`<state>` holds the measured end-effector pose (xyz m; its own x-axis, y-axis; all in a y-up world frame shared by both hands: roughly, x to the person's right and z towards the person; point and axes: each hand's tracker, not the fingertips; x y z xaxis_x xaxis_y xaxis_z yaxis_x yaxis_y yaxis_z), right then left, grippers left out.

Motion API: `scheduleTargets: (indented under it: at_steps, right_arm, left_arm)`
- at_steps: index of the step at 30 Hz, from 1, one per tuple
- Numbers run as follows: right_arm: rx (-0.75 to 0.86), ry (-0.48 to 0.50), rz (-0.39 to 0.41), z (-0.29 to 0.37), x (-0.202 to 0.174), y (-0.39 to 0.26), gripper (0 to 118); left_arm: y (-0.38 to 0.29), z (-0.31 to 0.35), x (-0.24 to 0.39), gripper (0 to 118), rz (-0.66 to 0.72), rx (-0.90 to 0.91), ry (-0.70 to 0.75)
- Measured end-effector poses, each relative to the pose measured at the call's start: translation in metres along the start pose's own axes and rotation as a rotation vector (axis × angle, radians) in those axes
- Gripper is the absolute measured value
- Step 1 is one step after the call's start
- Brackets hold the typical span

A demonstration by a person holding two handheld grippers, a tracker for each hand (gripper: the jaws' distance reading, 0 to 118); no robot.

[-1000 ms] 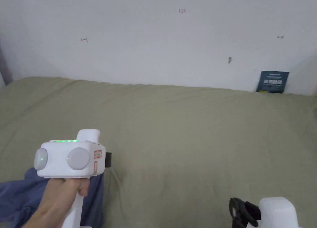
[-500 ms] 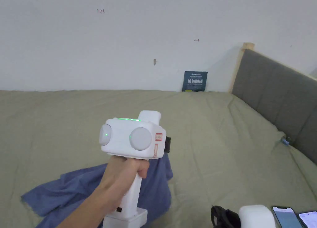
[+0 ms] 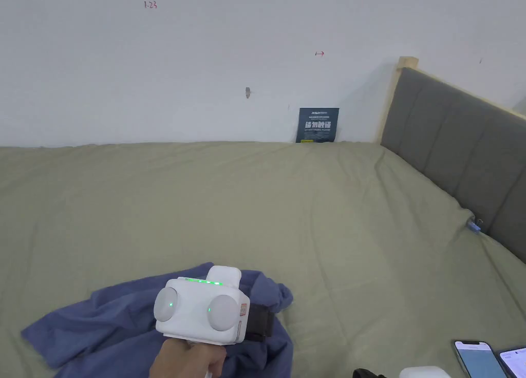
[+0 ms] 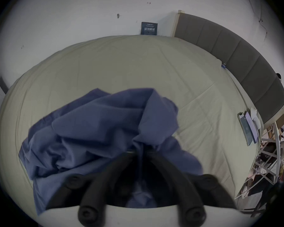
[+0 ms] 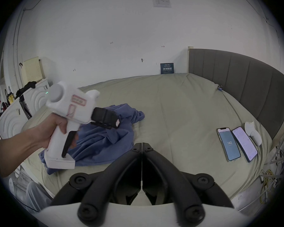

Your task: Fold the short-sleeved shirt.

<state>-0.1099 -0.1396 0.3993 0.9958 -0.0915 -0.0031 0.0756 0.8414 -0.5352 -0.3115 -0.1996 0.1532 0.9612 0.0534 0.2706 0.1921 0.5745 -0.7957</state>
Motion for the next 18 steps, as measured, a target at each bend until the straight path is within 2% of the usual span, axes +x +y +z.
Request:
scheduleTargets:
  at_steps: [1,2,5,9,12,13,14,15,16,18]
  right_arm:
    - [0.009,-0.005,0.003,0.001,-0.001,0.001,1]
    - [0.016,-0.002,0.009,0.001,-0.002,0.003,1]
    - [0.038,0.003,0.037,0.005,-0.004,0.010,1]
    - [0.091,0.012,0.070,0.020,-0.009,0.019,1]
    - [0.135,0.011,0.081,0.035,-0.014,0.024,1]
    - [0.149,0.017,0.078,0.039,-0.015,0.025,1]
    - [0.155,0.023,0.078,0.043,-0.018,0.026,1]
    - [0.157,0.024,0.079,0.047,-0.021,0.027,1]
    - [0.164,0.027,0.080,0.051,-0.023,0.026,1]
    - [0.184,0.030,0.088,0.058,-0.030,0.023,1]
  left_arm:
    - [-0.005,0.013,0.006,112,-0.034,0.009,-0.120]
    - [-0.007,0.026,0.002,112,-0.016,0.028,-0.055]
    - [-0.019,0.072,-0.021,112,0.016,0.095,-0.067]
    - [-0.048,0.159,-0.060,112,0.033,0.254,-0.018]
    - [-0.082,0.223,-0.086,107,0.055,0.361,0.061]
    - [-0.097,0.241,-0.096,96,0.064,0.384,0.066]
    - [-0.113,0.261,-0.104,73,0.073,0.422,0.092]
    - [-0.126,0.276,-0.110,34,0.075,0.458,0.139]
    - [-0.138,0.284,-0.116,0,0.111,0.451,0.188]
    - [-0.164,0.305,-0.127,0,0.126,0.503,0.231]
